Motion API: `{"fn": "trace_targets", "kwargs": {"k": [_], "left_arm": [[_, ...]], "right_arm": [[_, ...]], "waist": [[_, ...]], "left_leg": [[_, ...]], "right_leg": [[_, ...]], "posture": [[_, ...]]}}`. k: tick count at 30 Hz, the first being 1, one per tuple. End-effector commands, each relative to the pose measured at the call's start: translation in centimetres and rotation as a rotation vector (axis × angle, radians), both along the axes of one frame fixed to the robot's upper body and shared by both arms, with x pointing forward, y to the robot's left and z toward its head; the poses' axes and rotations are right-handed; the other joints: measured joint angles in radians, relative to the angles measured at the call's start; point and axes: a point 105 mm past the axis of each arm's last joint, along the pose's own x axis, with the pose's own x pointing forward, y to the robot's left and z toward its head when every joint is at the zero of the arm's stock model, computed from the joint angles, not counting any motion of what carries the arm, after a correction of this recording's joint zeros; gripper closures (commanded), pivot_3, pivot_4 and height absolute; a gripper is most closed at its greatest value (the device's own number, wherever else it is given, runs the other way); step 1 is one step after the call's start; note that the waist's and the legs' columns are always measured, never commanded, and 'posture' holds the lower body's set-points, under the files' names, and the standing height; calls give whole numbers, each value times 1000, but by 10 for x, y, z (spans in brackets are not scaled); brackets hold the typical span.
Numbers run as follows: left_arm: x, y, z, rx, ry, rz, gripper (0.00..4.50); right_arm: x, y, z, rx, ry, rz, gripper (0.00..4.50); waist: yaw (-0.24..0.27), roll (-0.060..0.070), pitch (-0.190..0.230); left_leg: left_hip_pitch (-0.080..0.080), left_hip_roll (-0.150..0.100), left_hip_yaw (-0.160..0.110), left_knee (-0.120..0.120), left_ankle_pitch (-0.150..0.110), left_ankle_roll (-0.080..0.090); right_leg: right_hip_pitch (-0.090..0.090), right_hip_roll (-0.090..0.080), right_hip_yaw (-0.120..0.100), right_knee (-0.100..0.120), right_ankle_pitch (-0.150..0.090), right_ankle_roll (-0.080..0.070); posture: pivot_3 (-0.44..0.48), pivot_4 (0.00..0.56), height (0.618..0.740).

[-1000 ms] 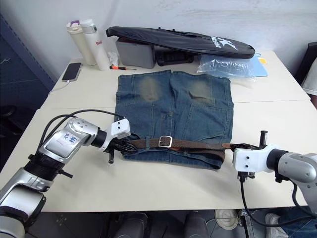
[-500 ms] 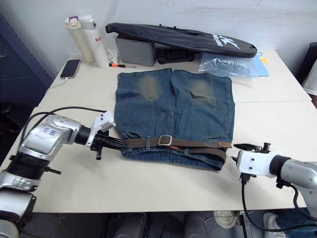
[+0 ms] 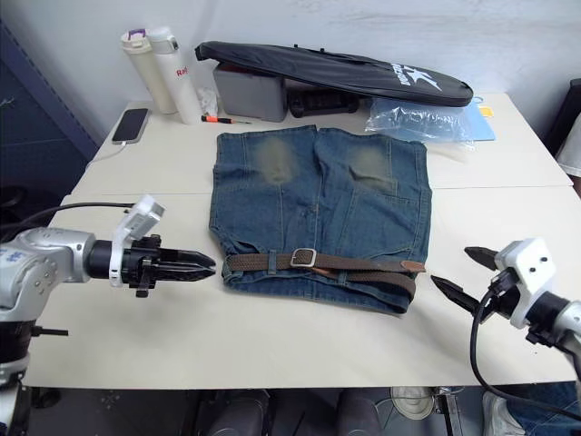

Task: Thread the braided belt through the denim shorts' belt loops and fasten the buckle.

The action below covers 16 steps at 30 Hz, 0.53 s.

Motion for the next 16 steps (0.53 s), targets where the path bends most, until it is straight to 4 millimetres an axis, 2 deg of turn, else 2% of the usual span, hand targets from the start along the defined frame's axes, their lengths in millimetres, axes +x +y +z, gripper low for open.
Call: {"fn": "trace_targets", "kwargs": {"k": [1, 2, 4, 7, 11, 16], "left_arm": [[4, 12, -1, -55, -83, 159, 1209], [4, 16, -6, -67, -96, 212, 689], [6, 24, -17, -70, -122, 307, 70], [10, 34, -38, -30, -166, 455, 70], [2, 33, -61, -73, -128, 557, 70], [4, 34, -63, -30, -246, 581, 70]], "right_arm": [[3, 2, 14, 84, -49, -49, 0], [3, 3, 13, 98, -51, -61, 0], [3, 6, 12, 107, -50, -72, 0], [2, 11, 11, 119, -53, -81, 0], [2, 13, 16, 154, -77, -104, 0], [0, 19, 18, 158, -84, -104, 0]], "waist": [[1, 3, -1], [1, 3, -1], [1, 4, -1], [9, 4, -1], [17, 4, -2], [21, 4, -2]], "left_leg": [[0, 0, 0, 0, 0, 0], [0, 0, 1, 0, 0, -1], [0, 1, 2, -1, -1, -2], [0, 2, 2, 1, -2, -3], [0, 2, 5, 5, -5, -4], [0, 2, 5, 5, -6, -3]], "right_leg": [[-1, 0, 0, 0, 0, 0], [-1, 0, 1, 1, 0, 0], [-1, 1, 2, 0, 0, 0], [-2, 2, 2, 0, 0, 0], [-1, 2, 4, -1, 0, 0], [-1, 2, 4, -1, 1, -1]], "posture": [[0, 150, 740], [0, 150, 740], [0, 150, 740], [0, 150, 740], [0, 150, 740], [0, 150, 740]]}}
